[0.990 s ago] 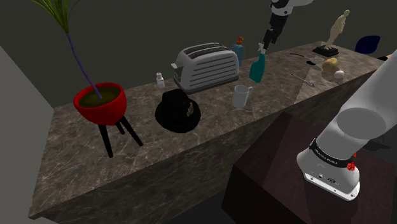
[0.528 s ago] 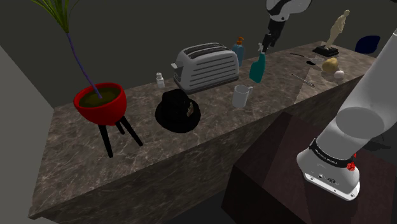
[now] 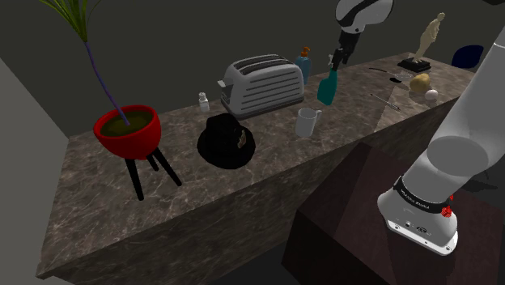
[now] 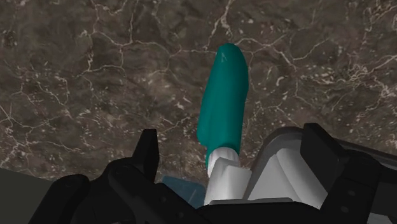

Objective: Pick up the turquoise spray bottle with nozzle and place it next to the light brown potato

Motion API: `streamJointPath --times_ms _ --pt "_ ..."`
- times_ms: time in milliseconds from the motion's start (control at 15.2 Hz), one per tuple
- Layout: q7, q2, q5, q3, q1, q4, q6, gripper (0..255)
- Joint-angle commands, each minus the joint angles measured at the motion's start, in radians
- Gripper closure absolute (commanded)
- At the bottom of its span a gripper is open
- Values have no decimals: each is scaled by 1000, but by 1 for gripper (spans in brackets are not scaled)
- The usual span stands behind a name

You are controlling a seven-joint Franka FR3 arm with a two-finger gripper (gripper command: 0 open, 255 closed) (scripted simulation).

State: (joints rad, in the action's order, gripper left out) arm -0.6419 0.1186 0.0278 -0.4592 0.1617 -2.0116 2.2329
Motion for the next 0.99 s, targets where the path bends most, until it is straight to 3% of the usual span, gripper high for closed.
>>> streamJointPath --times_ms 0,132,198,924 --pt "0 1 0 0 0 0 1 0" --pt "0 0 0 0 0 0 0 0" --pt "0 0 0 0 0 0 0 255" --pt "4 -11 -6 -1 -1 15 -25 255"
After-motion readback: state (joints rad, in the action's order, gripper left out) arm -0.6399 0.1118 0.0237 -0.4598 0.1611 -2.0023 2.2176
